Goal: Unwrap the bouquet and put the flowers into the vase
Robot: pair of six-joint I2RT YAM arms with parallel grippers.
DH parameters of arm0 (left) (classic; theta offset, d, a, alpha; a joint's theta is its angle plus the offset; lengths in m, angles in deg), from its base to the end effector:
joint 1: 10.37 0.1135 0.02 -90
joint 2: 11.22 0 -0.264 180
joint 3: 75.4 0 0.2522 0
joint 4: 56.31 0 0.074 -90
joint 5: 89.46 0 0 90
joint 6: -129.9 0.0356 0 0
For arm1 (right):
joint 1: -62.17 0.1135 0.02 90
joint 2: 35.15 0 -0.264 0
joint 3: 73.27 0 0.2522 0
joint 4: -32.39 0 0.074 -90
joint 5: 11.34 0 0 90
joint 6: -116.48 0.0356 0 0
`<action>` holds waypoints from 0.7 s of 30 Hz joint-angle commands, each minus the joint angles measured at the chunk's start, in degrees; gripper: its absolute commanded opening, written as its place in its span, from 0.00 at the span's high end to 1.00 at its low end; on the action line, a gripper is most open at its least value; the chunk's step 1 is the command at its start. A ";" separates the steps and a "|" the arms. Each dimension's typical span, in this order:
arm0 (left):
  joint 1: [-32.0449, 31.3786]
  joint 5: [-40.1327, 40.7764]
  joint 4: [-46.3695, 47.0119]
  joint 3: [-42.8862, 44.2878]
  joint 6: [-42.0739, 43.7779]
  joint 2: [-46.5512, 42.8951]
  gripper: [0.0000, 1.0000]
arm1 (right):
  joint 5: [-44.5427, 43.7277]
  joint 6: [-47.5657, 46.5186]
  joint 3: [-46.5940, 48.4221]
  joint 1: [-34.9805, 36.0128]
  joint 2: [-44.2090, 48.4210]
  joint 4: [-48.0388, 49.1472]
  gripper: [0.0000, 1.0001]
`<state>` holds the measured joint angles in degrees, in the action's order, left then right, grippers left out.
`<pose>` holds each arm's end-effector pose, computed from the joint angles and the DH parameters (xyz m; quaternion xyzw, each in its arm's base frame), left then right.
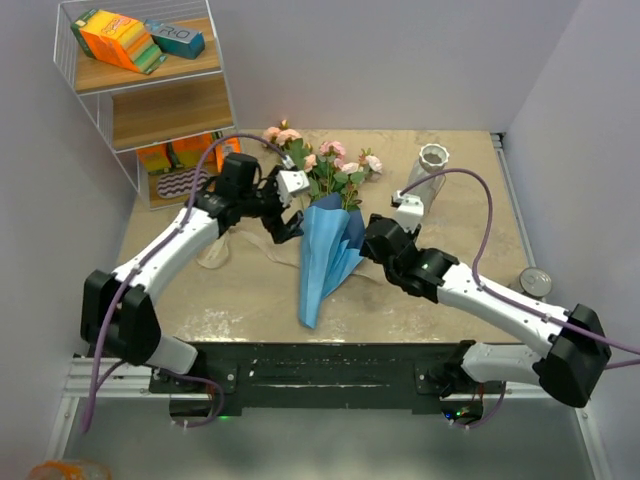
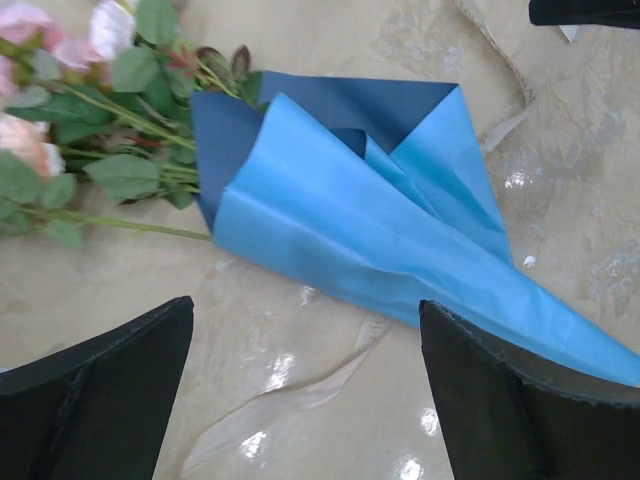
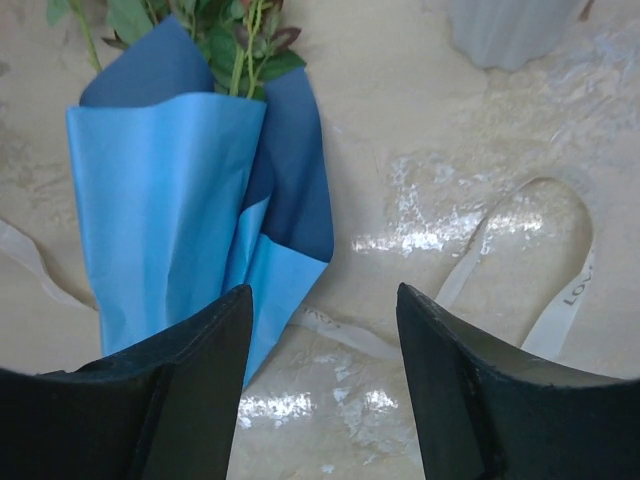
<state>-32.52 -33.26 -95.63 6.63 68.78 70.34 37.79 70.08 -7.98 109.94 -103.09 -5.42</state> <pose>0.2835 -0.1368 0.3117 0.4850 0.7248 -0.2375 0.4277 0.1850 0.1691 0.2810 0.1152 0.8556 0.0594 0.5011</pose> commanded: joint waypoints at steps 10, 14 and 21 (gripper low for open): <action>-12.29 12.25 18.79 -2.00 -8.32 9.67 0.01 | 9.39 7.21 -8.64 0.04 -11.49 16.93 0.43; -14.75 13.32 20.12 -1.21 -7.36 12.56 0.01 | 9.92 8.35 -9.25 -0.04 -14.41 20.44 0.46; -12.05 21.67 27.03 -2.97 -9.19 12.14 0.10 | 9.75 7.21 -9.60 -0.04 -14.24 20.80 0.51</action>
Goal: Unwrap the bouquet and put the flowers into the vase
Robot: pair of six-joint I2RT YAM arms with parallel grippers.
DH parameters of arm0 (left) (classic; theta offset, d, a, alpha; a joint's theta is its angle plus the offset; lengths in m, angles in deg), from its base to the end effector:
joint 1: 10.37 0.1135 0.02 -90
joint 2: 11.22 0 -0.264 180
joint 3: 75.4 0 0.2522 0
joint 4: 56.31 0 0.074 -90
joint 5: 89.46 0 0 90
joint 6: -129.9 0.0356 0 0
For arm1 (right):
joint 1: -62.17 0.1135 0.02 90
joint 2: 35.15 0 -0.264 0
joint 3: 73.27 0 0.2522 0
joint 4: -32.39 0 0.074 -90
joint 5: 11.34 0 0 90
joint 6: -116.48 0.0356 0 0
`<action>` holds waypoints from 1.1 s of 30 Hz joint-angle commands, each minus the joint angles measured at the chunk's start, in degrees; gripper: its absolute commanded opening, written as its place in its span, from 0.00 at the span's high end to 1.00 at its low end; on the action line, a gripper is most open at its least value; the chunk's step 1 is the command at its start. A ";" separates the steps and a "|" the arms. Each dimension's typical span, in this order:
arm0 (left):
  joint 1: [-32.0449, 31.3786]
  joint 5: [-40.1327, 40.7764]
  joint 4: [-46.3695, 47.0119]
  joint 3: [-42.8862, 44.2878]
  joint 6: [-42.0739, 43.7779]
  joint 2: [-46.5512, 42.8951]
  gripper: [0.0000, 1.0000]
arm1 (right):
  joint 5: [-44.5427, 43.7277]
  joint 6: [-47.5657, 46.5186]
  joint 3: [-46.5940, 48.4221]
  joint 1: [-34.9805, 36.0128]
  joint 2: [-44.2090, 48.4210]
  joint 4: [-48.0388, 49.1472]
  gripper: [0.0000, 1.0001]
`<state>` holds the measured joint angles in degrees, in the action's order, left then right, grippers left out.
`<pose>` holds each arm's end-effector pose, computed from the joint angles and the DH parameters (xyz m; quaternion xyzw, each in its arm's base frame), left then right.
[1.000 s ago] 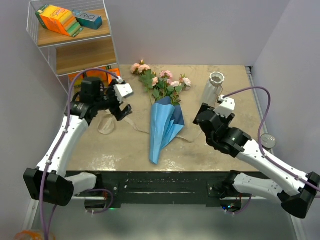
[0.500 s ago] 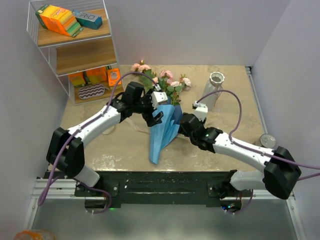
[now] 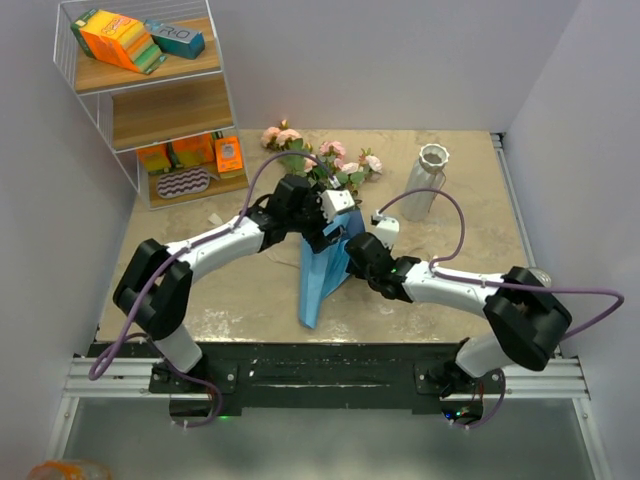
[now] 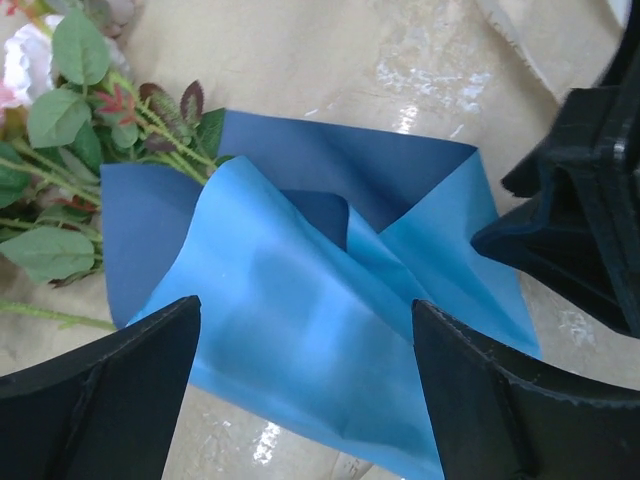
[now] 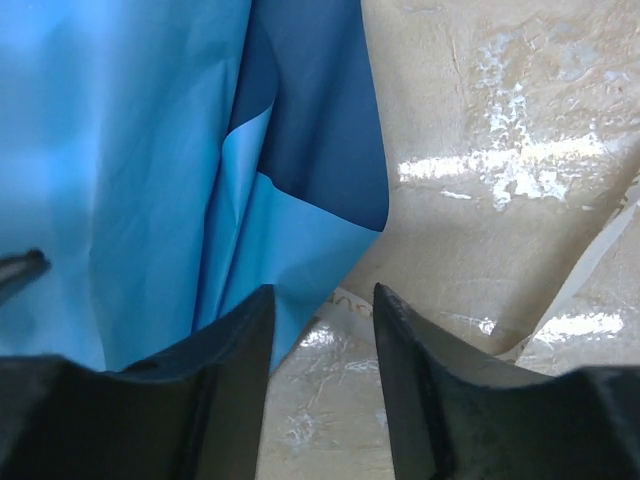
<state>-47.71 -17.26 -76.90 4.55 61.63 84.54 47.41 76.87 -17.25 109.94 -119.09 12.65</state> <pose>0.2923 -0.2367 0.2434 0.4954 0.7329 -0.1973 0.4226 0.2054 0.1988 0.1807 0.1178 0.8956 0.0983 0.4176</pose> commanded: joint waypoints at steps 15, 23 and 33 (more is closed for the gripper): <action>13.96 -21.99 -5.19 11.21 7.87 6.53 0.00 | 0.04 -4.42 -3.68 -0.04 16.43 -0.08 0.28; 16.69 -25.88 -12.32 16.77 10.08 12.69 0.11 | -0.48 -7.50 -2.89 -0.04 25.57 -4.74 0.31; 16.43 -29.22 -16.81 19.67 10.17 13.04 0.81 | -2.42 -7.50 -1.65 -0.04 29.80 -9.14 0.32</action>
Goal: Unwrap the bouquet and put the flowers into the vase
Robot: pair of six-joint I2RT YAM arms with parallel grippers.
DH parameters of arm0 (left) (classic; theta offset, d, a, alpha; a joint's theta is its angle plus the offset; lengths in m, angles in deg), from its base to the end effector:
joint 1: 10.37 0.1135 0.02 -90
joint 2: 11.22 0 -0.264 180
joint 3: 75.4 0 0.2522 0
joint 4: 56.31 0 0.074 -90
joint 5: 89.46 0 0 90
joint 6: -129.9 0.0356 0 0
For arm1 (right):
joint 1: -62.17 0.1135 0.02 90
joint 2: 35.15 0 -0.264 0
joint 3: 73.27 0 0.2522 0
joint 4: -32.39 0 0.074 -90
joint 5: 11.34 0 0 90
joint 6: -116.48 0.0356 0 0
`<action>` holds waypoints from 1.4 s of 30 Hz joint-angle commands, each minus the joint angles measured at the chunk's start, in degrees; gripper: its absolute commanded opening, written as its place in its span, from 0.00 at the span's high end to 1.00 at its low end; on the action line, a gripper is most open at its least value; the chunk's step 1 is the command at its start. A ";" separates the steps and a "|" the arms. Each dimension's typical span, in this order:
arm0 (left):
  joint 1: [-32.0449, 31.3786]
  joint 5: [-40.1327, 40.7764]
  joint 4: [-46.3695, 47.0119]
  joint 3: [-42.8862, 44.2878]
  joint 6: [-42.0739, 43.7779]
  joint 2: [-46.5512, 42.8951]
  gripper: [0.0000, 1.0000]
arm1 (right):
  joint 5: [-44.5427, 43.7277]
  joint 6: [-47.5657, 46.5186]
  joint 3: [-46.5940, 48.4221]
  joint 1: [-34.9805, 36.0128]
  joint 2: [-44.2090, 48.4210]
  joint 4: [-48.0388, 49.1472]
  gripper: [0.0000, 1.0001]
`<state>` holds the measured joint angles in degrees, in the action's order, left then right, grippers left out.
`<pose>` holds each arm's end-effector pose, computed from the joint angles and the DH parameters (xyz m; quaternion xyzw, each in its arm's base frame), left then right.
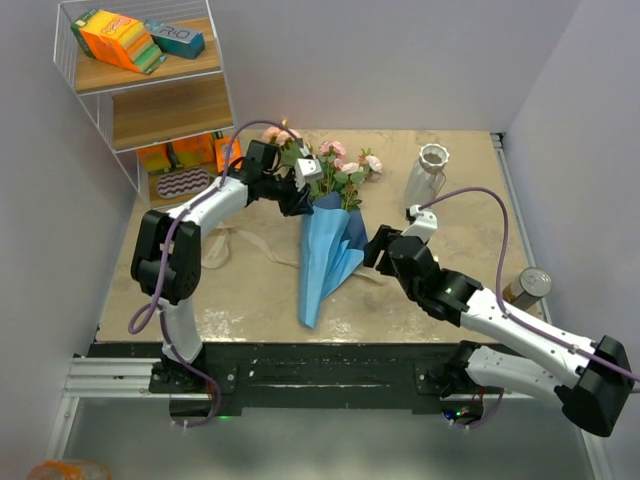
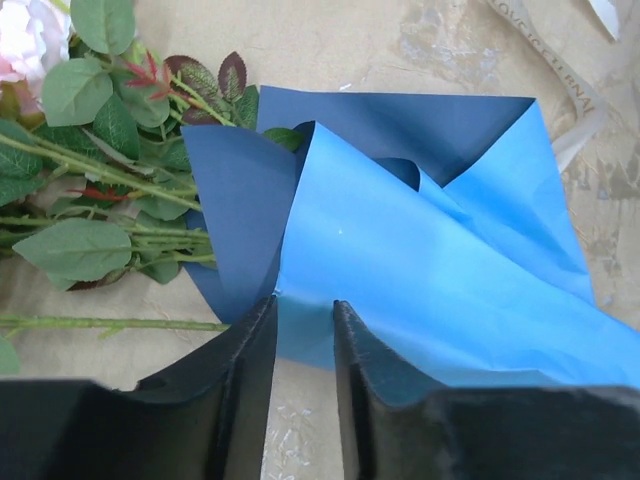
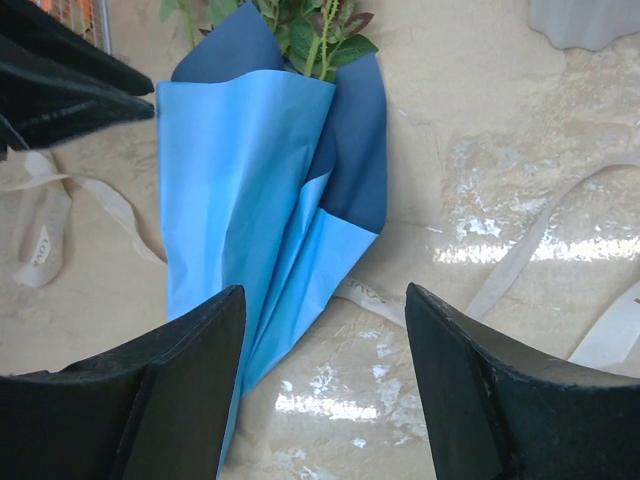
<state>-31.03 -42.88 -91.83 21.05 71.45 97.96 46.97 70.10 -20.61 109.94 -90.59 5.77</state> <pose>0.3836 -0.1708 0.2328 0.5003 0.7215 -0.3127 0.3624 0.1570 0.1452 0.2675 0.1076 0.8350 0.1827 0.5077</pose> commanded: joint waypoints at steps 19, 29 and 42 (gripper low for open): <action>-1.22 0.09 -4.43 5.72 0.62 1.73 0.34 | -2.86 -0.20 0.04 -0.13 6.92 -5.24 0.34; -3.33 0.88 -8.83 7.57 1.94 5.42 1.00 | -3.65 -0.02 -0.75 -0.04 8.86 -5.68 0.36; -3.15 0.97 -8.65 13.19 -3.69 -4.41 1.00 | -3.65 0.95 -2.68 -0.04 11.49 -6.12 0.41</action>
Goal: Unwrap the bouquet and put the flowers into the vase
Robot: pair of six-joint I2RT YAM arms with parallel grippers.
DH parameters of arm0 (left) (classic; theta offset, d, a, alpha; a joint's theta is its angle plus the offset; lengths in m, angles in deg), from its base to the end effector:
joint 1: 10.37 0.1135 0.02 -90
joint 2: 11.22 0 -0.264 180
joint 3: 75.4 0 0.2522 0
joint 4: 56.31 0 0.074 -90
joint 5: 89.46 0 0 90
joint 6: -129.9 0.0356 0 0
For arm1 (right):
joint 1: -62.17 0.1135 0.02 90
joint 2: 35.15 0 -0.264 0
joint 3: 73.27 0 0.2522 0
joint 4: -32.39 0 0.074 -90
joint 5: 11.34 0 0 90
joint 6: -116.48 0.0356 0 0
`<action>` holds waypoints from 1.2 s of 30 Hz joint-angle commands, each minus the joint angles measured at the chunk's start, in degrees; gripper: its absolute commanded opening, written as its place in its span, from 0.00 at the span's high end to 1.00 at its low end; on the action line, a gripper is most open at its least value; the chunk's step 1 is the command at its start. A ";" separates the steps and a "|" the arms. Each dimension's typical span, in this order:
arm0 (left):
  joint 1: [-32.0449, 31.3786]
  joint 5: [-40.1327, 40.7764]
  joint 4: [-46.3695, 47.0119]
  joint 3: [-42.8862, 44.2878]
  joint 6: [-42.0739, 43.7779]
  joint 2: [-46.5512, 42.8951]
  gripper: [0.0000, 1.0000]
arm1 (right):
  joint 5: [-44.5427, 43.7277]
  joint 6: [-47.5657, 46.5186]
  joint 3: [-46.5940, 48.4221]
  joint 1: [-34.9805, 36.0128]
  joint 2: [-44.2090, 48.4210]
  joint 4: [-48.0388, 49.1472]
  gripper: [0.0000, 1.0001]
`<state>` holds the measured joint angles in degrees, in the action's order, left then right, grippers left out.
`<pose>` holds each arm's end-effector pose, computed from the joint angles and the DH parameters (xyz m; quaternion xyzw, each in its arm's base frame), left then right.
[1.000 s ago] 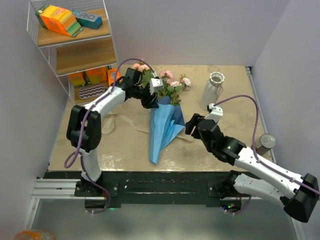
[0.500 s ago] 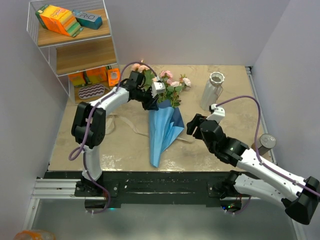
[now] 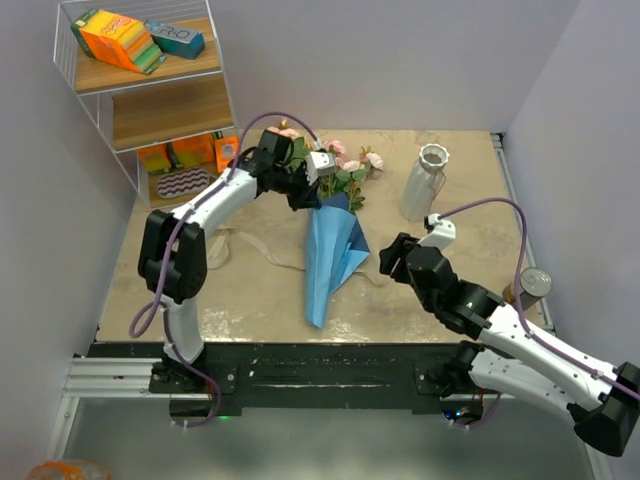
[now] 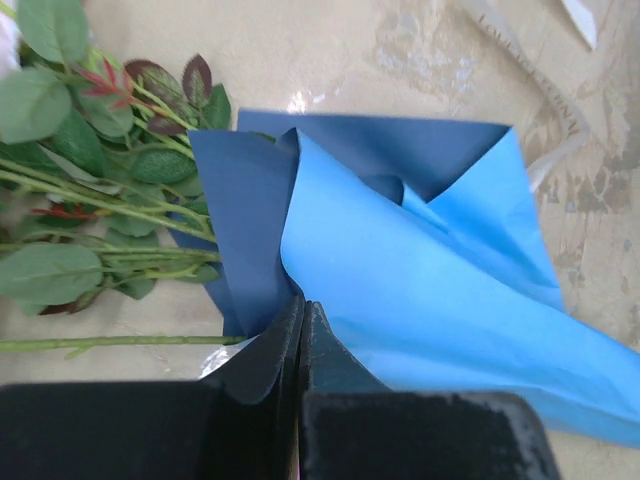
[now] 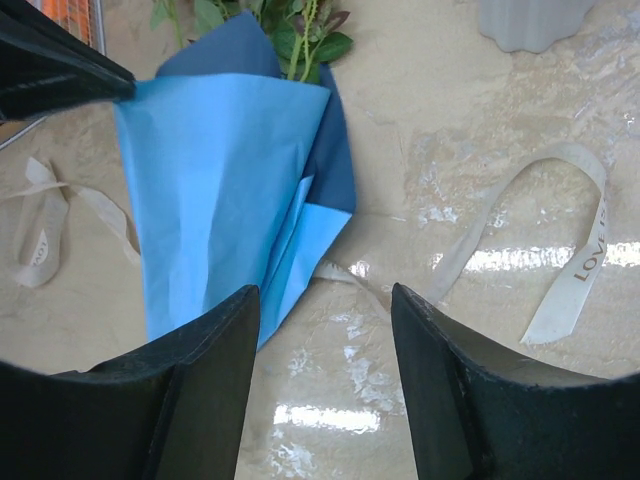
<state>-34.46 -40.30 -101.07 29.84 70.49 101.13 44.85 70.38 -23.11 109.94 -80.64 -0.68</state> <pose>0.3858 -0.1980 0.2471 0.5080 0.7345 -0.3119 0.3243 0.1339 0.1180 0.2730 0.1211 0.8264 0.1774 0.5205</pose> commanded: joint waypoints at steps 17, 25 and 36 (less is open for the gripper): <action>0.54 -8.55 -3.53 -0.96 -6.24 -22.09 1.00 | 0.66 -0.31 -2.13 -0.13 -6.79 8.14 0.26; 0.45 -10.75 1.12 3.09 -12.31 -26.31 1.00 | -0.12 -1.71 -1.25 -0.04 -7.50 9.12 0.25; 0.45 -11.02 -17.15 -4.29 10.60 -32.80 1.00 | -2.41 -7.24 5.86 -0.13 -6.97 8.15 0.23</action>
<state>-34.38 -49.50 -110.47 27.44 69.55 73.96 44.88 66.82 -23.00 109.94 -88.49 5.79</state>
